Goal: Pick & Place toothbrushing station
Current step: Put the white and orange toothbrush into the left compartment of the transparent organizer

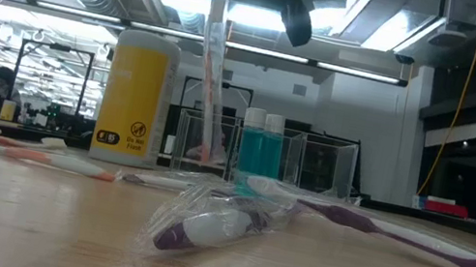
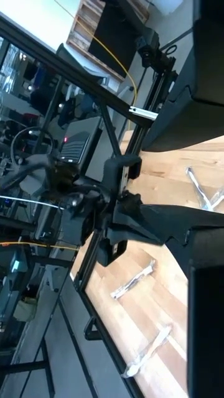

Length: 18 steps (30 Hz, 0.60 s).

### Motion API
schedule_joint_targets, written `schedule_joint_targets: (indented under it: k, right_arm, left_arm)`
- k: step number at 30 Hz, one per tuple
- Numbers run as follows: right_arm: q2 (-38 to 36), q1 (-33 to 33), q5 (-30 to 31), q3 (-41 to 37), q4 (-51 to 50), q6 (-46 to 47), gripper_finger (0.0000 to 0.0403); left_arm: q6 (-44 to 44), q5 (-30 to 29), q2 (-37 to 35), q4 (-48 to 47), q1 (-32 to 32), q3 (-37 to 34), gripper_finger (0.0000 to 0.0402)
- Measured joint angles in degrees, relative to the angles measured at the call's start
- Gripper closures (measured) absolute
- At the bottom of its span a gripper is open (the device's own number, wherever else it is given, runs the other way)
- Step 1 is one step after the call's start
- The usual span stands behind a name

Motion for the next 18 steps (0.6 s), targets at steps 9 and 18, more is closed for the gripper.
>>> schedule_joint_targets:
  k: [9, 18]
  right_arm:
    - [-0.02, -2.09, -3.39, 0.00, -2.07, 2.66, 0.0237]
    - [-5.46, -3.16, 4.56, 0.00, -18.10, 3.10, 0.0227]
  left_arm:
    - [0.06, -2.04, 0.00, 0.00, -1.99, 0.00, 0.0258]
    - [-0.30, -4.72, 0.00, -0.11, -3.86, 0.00, 0.0258]
